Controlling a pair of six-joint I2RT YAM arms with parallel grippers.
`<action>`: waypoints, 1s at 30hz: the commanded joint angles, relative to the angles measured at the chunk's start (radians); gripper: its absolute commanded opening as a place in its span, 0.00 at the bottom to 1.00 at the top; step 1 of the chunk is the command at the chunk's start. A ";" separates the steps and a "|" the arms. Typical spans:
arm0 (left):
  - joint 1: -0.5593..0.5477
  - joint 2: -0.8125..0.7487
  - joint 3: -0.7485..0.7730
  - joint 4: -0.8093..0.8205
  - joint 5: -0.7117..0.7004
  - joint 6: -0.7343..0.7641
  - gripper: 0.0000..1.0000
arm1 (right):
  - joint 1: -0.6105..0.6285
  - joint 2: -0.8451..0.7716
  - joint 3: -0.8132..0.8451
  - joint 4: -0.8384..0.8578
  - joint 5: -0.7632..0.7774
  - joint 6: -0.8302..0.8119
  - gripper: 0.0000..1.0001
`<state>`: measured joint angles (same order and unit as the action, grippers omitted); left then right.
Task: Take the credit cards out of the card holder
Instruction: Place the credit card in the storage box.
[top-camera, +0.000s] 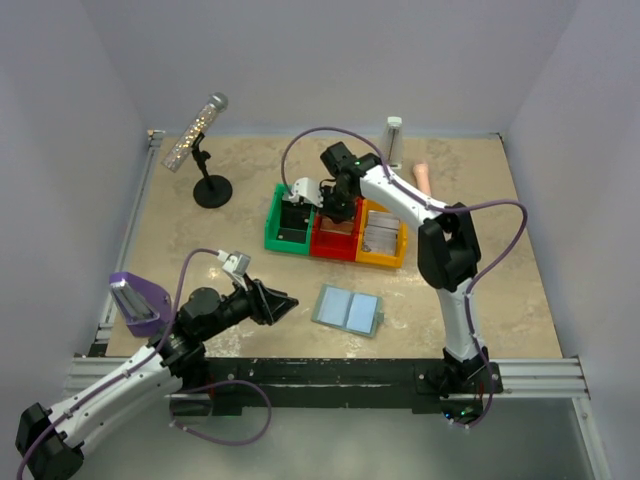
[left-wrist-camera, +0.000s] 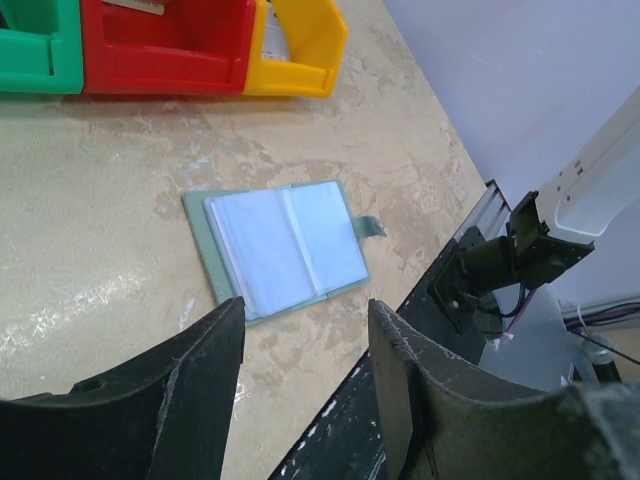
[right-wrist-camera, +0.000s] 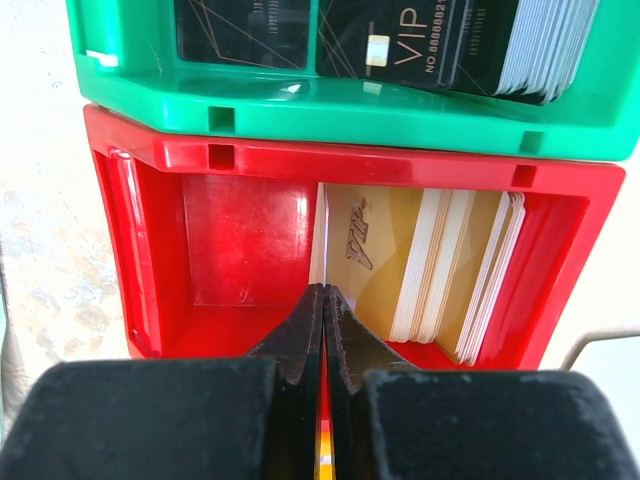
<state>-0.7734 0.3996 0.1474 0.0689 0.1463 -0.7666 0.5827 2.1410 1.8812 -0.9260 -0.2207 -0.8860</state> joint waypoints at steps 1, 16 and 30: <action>0.003 0.002 -0.016 0.057 0.015 -0.011 0.57 | 0.008 0.022 0.022 -0.033 0.063 -0.031 0.00; 0.003 -0.005 -0.026 0.054 0.018 -0.016 0.57 | 0.017 0.025 0.012 -0.019 0.095 -0.022 0.03; 0.003 -0.008 -0.026 0.051 0.018 -0.020 0.57 | 0.017 0.000 -0.008 0.041 0.139 -0.004 0.09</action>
<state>-0.7734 0.3946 0.1322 0.0879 0.1532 -0.7750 0.6041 2.1681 1.8782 -0.8997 -0.1394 -0.8948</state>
